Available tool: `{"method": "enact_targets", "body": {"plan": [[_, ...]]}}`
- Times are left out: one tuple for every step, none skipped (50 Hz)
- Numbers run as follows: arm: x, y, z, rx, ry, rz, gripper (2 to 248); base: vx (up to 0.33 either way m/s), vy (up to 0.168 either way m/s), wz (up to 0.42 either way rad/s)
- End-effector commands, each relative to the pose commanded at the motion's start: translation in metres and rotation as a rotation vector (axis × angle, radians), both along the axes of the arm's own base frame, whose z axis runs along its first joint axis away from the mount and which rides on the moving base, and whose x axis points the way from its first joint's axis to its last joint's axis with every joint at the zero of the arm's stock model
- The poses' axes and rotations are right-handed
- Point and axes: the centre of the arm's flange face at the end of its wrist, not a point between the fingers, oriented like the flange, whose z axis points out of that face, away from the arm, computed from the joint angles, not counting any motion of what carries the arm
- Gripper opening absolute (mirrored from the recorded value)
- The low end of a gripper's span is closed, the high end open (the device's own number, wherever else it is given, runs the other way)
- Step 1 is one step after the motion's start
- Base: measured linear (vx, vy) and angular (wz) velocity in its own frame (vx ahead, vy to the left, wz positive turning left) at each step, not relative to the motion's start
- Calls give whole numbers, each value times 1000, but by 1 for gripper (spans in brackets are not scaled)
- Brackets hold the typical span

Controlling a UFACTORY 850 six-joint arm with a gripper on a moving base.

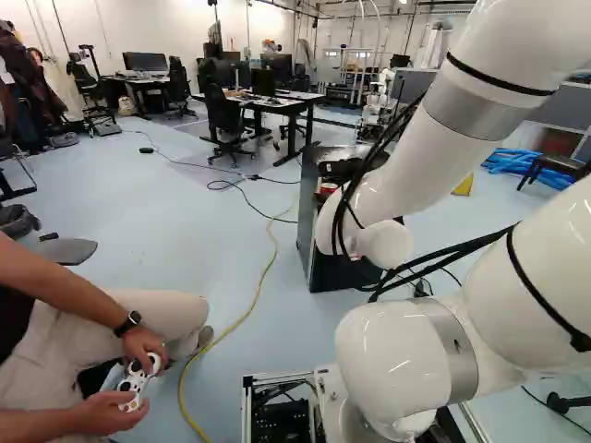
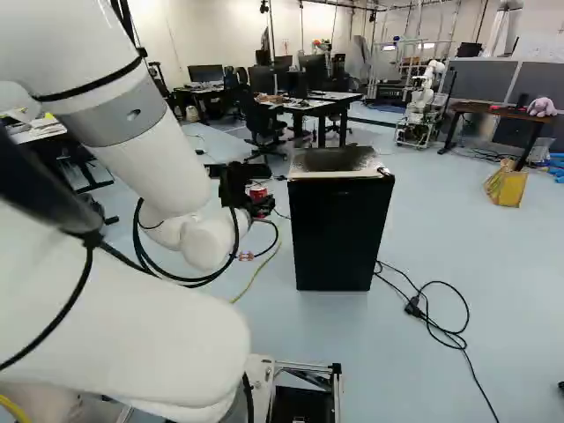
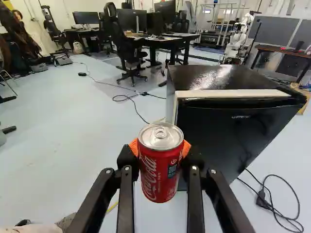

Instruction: Grab a drink from the fridge

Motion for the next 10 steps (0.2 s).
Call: {"method": "enact_targets", "body": {"plan": [[0,0,0,0,0,0,98,0,0,0],[-1,0,0,0,1,0,98,0,0,0],[-1,0,0,0,1,0,98,0,0,0],[-1,0,-1,0,1,0,98,0,0,0],[-2,0,-1,0,1,0,98,0,0,0],[-2,0,-1,0,1,0,98,0,0,0],[-2,0,-1,0,1,0,98,0,0,0],[-2,0,-1,0,1,0,98,0,0,0],[-2,0,-1,0,1,0,98,0,0,0],[-2,0,-1,0,1,0,98,0,0,0]]}}
